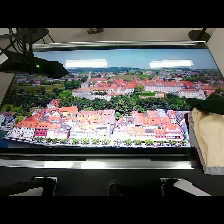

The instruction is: Fold the shirts.

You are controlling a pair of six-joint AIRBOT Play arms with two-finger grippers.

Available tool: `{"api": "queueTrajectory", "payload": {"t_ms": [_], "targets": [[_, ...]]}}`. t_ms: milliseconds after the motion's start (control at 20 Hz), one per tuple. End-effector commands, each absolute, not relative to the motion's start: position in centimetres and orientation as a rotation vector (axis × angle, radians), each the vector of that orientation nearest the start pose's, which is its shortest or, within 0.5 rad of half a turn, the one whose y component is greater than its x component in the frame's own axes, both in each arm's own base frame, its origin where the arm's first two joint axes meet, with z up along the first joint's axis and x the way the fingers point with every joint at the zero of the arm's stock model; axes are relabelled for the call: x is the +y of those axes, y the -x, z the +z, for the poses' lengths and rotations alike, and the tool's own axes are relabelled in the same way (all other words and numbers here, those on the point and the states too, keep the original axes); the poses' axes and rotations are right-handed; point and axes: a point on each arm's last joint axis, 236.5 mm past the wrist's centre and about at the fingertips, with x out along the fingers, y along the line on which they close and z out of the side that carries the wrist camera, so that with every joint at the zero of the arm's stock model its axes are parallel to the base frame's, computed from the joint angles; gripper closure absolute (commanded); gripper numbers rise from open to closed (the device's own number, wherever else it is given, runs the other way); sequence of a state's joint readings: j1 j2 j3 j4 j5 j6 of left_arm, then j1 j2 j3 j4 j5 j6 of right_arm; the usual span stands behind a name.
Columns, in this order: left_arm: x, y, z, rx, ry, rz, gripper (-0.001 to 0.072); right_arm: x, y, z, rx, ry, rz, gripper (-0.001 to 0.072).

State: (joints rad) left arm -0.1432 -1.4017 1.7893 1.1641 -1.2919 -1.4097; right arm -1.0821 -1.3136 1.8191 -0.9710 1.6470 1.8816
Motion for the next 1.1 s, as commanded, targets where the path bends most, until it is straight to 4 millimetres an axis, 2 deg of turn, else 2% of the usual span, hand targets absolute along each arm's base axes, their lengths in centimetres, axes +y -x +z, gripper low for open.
{"api": "queueTrajectory", "payload": {"t_ms": [0,100,200,350,500,600,750,1000,1050], "targets": [[-15.6,-44.8,20.4,0.876,0.070,-0.518,0.0672,-27.8,-23.6,19.3,0.886,-1.126,-0.774,0.0666],[-15.7,-44.8,20.4,0.876,0.070,-0.520,0.0672,-28.0,-19.9,15.5,1.039,-1.116,-0.904,0.0666],[-15.7,-44.6,20.3,0.884,0.070,-0.524,0.0672,-27.2,-17.0,11.1,1.144,-1.124,-0.994,0.0665],[-15.7,-44.2,20.1,0.901,0.068,-0.527,0.0672,-24.4,-15.2,4.7,1.209,-1.172,-1.009,0.0665],[-15.7,-43.9,19.9,0.917,0.068,-0.530,0.0672,-23.0,-14.3,0.4,1.240,-1.213,-1.034,0.0665],[-15.7,-43.7,19.7,0.929,0.068,-0.533,0.0672,-23.0,-13.0,-0.8,1.277,-1.183,-1.072,0.0665],[-15.9,-43.7,19.9,0.928,0.084,-0.536,0.0672,-23.8,-10.8,-0.9,1.325,-1.123,-1.160,0.0665],[-16.1,-43.6,19.9,0.934,0.107,-0.533,0.0672,-24.5,-10.8,-0.9,1.298,-1.110,-1.181,0.0663],[-16.1,-43.6,19.9,0.934,0.107,-0.532,0.0672,-24.7,-10.9,-0.9,1.290,-1.104,-1.181,0.0556]]}}
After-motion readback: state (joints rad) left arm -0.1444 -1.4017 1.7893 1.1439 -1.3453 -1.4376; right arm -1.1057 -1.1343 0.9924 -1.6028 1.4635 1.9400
